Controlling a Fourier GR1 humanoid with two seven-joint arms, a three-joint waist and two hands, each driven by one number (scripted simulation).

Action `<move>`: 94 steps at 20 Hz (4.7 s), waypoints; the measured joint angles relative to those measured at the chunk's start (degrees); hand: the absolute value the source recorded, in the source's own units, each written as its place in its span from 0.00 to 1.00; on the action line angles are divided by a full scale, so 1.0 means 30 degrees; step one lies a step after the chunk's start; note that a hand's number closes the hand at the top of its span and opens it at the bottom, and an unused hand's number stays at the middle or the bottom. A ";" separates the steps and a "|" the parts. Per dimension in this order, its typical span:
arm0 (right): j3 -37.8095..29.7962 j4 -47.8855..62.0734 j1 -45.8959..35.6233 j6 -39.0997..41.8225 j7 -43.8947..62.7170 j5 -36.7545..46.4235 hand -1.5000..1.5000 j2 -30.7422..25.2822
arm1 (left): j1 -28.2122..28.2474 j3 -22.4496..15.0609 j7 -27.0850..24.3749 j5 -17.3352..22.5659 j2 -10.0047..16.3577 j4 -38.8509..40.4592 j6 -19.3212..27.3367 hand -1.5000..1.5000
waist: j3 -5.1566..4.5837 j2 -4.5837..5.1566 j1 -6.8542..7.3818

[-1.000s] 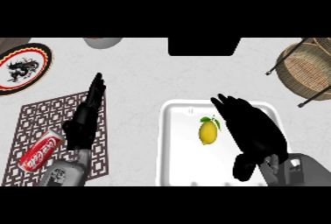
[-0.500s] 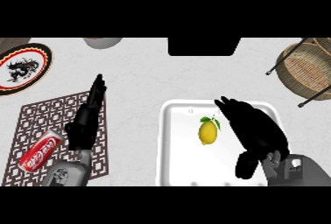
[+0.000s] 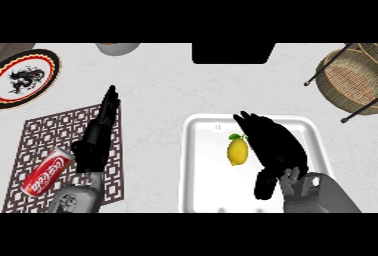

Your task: Pick the lemon from the tray and place it in the tiered basket

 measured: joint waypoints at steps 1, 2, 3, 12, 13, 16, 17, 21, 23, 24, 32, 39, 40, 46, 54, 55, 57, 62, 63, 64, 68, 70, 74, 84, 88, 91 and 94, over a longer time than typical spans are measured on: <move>-0.0152 -0.0016 0.0091 0.0127 -0.0080 0.0131 0.00 0.0127 | 0.0311 0.0046 0.0111 0.0005 0.0132 -0.0440 -0.0161 0.50 | 0.0001 -0.0001 0.0006; -0.0120 -0.0208 0.0278 0.0257 0.0037 0.0337 0.00 0.0381 | 0.0469 -0.0021 0.0211 -0.0039 0.0054 -0.0670 -0.0214 0.50 | 0.0001 -0.0005 0.0001; -0.0147 0.0313 0.0069 0.0296 -0.0059 0.0522 0.00 0.0649 | 0.0287 0.0061 -0.0078 -0.0019 -0.0033 -0.0235 -0.0291 0.50 | 0.0000 -0.0003 0.0001; -0.0837 0.2913 0.0278 -0.0312 -0.2383 0.2563 0.00 0.1582 | 0.0390 0.0232 0.0693 -0.0546 -0.0283 -0.1064 -0.0506 0.50 | 0.0003 -0.0001 0.0010; -0.0970 0.3151 0.0145 -0.0263 -0.2442 0.2773 0.00 0.1814 | 0.0258 0.0339 0.0563 -0.0518 -0.0302 -0.0902 -0.0623 0.50 | 0.0005 0.0003 0.0006; -0.1383 0.3689 0.0033 -0.0146 -0.2833 0.3207 0.00 0.2324 | -0.0117 0.0694 0.0426 -0.0591 -0.0349 -0.0476 -0.0754 0.50 | 0.0003 0.0003 -0.0006; -0.1591 0.3887 -0.0008 -0.0176 -0.3060 0.3382 0.00 0.2410 | -0.0142 0.0772 0.0412 -0.0591 -0.0378 -0.0426 -0.0816 0.50 | 0.0003 0.0003 -0.0005; -0.1865 0.4646 0.0140 -0.0758 -0.3869 0.4176 0.00 0.2867 | -0.0135 0.0733 0.0175 -0.0910 -0.0724 -0.0191 -0.0696 0.50 | 0.0002 0.0003 -0.0010; -0.1935 0.4357 0.0462 -0.0576 -0.3898 0.4414 0.00 0.3102 | 0.0052 0.0695 0.0379 -0.0970 -0.0776 -0.0527 -0.0802 0.50 | 0.0002 -0.0003 -0.0015; -0.1991 0.3989 0.0662 -0.0397 -0.3859 0.4493 0.00 0.3153 | 0.0169 0.0761 0.0390 -0.0927 -0.0735 -0.0688 -0.0913 0.50 | 0.0003 -0.0003 -0.0017; -0.2534 0.5753 0.1041 -0.1789 -0.5516 0.5444 0.00 0.3756 | 0.0028 0.1000 0.0256 -0.0978 -0.0916 -0.0393 -0.1212 0.50 | 0.0001 0.0001 -0.0008; -0.2585 0.6998 0.0751 -0.4261 -0.6656 0.6929 1.00 0.4132 | 0.0088 0.0754 0.0543 -0.1421 -0.1159 -0.0653 -0.0951 0.50 | 0.0004 0.0005 0.0005; -0.2193 0.6788 0.1033 -0.4723 -0.6775 0.7391 1.00 0.4048 | 0.0054 0.0937 0.0560 -0.1266 -0.1044 -0.0667 -0.1069 0.50 | 0.0000 -0.0004 -0.0006; -0.1625 0.7199 0.1689 -0.6313 -0.9687 0.8703 1.00 0.1669 | 0.0221 0.1117 0.0490 -0.1207 -0.0980 -0.0846 -0.1125 0.50 | -0.0025 -0.0102 -0.0052; -0.3452 0.7880 0.4579 -0.8856 -1.8487 0.8177 1.00 -0.7219 | 0.0595 0.1020 0.0373 -0.1347 -0.1045 -0.0982 -0.1023 0.50 | 0.0010 -0.0059 -0.0354; -0.4057 0.8162 0.4791 -0.9378 -1.9399 0.7863 1.00 -0.7925 | 0.0525 0.1097 0.0350 -0.1265 -0.1041 -0.0913 -0.1060 0.50 | 0.0010 -0.0046 -0.0337; -0.5203 0.8581 0.5121 -1.0315 -2.0611 0.7399 1.00 -0.8814 | 0.0523 0.1137 0.0502 -0.1242 -0.0964 -0.0992 -0.1150 0.50 | 0.0009 -0.0036 -0.0280; -0.8166 0.8339 0.5626 -1.1041 -2.2350 0.5603 1.00 -1.0407 | 0.0788 0.1196 -0.0004 -0.1129 -0.1054 -0.0721 -0.1212 0.50 | 0.0002 -0.0040 -0.0270; -0.8832 0.7985 0.5783 -1.0942 -2.2589 0.5059 1.00 -1.0763 | 0.0788 0.1254 0.0042 -0.1107 -0.0971 -0.0798 -0.1260 0.50 | -0.0002 -0.0054 -0.0307; -0.9341 0.7400 0.5927 -1.0721 -2.2466 0.4629 1.00 -1.0883 | 0.0793 0.1292 0.0091 -0.1072 -0.0939 -0.0822 -0.1300 0.50 | -0.0009 -0.0067 -0.0330; -1.2085 0.6034 0.5871 -0.9223 -2.2912 0.2141 1.00 -1.2187 | 0.0716 0.1446 0.0260 -0.1008 -0.0794 -0.0939 -0.1390 0.50 | -0.0019 -0.0102 -0.0414; -1.3277 0.5046 0.5693 -0.8017 -2.2623 0.0988 1.00 -1.2765 | 0.0672 0.1452 0.0093 -0.1008 -0.0849 -0.0767 -0.1382 0.50 | -0.0021 -0.0104 -0.0428; -1.6037 0.4253 0.5439 -0.5243 -2.2529 -0.1456 1.00 -1.4241 | 0.0524 0.1325 0.0198 -0.1174 -0.0998 -0.0776 -0.1253 0.50 | -0.0030 -0.0105 -0.0422; -1.8354 0.6688 0.1413 0.0412 -2.0639 -0.5768 1.00 -1.5893 | 0.0158 0.1043 0.0036 -0.1371 -0.1167 -0.0307 -0.1219 0.50 | -0.0023 0.0022 0.0098; -1.7134 0.7400 -0.0938 0.1063 -1.9069 -0.6226 1.00 -1.5532 | -0.0248 0.1133 0.0149 -0.1338 -0.1172 -0.0135 -0.1303 0.50 | -0.0019 0.0041 0.0223; -1.6271 0.8167 -0.2341 0.0675 -1.8379 -0.5874 1.00 -1.4941 | -0.0250 0.1093 0.0318 -0.1384 -0.1200 -0.0292 -0.1330 0.50 | -0.0014 0.0049 0.0262; -1.5375 0.9644 -0.3856 -0.0189 -1.8490 -0.4846 1.00 -1.4764 | -0.0073 0.1131 0.0474 -0.1262 -0.1104 -0.0629 -0.1525 0.50 | -0.0007 0.0072 0.0354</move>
